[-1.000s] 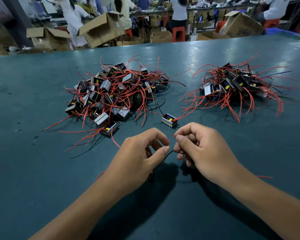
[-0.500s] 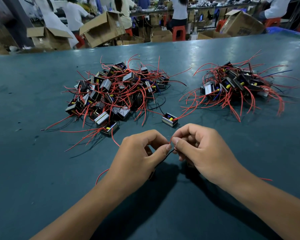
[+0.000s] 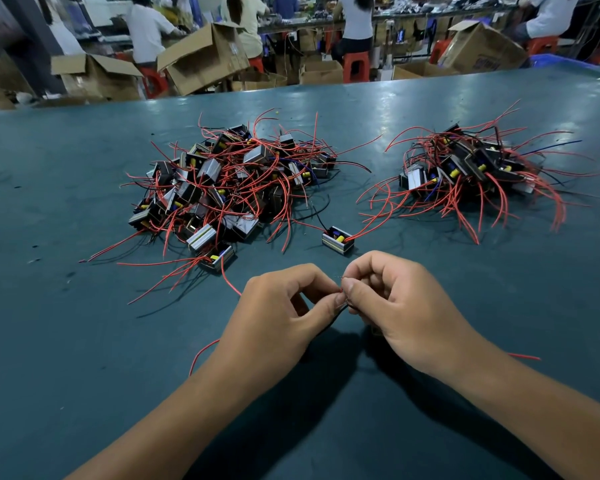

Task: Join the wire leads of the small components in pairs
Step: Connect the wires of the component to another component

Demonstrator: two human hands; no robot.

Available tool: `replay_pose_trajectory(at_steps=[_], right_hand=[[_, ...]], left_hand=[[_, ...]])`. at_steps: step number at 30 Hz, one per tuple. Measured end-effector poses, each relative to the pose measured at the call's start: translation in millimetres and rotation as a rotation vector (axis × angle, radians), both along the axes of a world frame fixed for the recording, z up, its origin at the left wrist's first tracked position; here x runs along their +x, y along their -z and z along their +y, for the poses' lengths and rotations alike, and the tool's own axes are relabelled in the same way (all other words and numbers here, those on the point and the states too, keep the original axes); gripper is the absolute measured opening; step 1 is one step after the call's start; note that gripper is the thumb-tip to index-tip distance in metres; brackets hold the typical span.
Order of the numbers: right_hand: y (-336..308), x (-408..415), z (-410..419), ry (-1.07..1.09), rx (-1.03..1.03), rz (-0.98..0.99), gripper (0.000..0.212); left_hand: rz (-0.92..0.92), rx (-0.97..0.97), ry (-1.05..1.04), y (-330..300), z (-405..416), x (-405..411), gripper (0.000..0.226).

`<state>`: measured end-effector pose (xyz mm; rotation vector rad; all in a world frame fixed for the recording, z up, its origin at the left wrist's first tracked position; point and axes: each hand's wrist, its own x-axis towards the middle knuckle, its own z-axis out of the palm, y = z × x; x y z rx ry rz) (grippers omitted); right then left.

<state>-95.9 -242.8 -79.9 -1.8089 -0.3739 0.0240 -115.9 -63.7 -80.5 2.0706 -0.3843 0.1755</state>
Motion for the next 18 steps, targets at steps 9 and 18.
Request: replay_pose_trajectory(at_steps=[9, 18], right_hand=[[-2, -4, -1, -0.015, -0.076, -0.089, 0.013], [-5, -8, 1, -0.025, -0.137, -0.169, 0.017]], left_hand=[[-0.162, 0.094, -0.070, -16, 4, 3, 0.011], [0.040, -0.086, -0.016, -14, 3, 6, 0.026]])
